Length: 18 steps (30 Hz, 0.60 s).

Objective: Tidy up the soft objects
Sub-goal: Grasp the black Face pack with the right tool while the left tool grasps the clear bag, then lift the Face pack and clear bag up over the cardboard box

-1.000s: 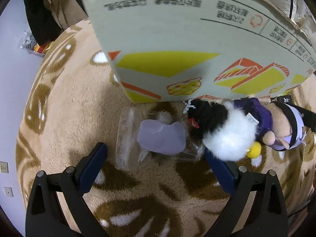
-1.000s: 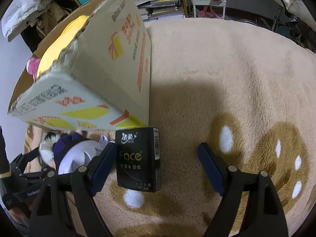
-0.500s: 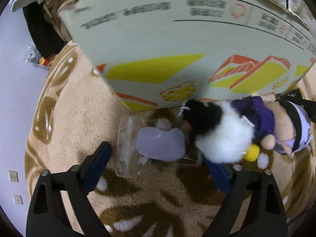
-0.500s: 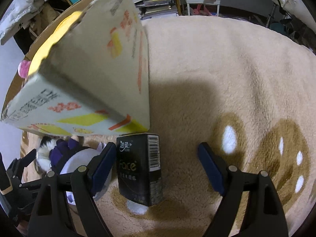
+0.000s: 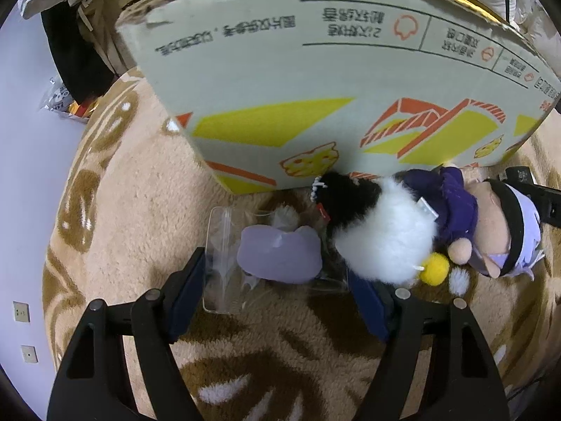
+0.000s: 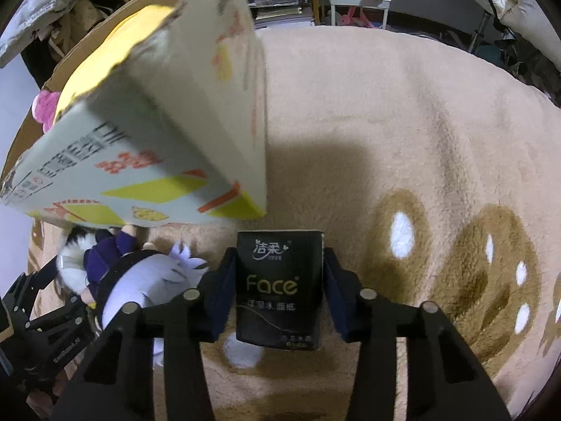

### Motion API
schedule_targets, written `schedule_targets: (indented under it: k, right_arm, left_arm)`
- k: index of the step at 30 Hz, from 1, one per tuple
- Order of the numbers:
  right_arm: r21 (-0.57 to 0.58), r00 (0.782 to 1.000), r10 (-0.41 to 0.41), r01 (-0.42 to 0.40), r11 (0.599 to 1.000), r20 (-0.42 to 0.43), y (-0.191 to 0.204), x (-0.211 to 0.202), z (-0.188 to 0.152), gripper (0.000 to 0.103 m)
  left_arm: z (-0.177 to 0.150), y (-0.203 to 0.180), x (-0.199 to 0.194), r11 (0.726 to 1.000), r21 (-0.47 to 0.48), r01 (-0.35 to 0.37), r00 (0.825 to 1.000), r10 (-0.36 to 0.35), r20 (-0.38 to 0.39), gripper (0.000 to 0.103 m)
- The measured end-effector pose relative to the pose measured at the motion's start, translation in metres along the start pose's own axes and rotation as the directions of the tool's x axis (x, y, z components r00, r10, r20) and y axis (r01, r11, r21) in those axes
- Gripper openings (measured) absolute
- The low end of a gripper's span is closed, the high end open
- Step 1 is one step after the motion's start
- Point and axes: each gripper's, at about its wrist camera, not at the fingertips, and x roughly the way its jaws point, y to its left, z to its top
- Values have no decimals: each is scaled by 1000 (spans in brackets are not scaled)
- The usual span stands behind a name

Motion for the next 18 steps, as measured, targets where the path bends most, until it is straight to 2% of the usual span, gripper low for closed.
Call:
schedule_targets:
  k: [6,10,18]
  right_arm:
    - [11,999,40,-40,999,24,-9,-6,1,49]
    - [16,991,113,-114,993,66,-10,-22,-6,49]
    - [-50,976,117,-109,993,186,8,-58,-24,48]
  left_arm:
    - [-9,18,-4,999,-49,11,1000,-12,-7,76]
    - [-16,25,-16,995,-83,51,999,-51,1,76]
    - [-33,34,-46,992,-115,48,998,-43,48,76]
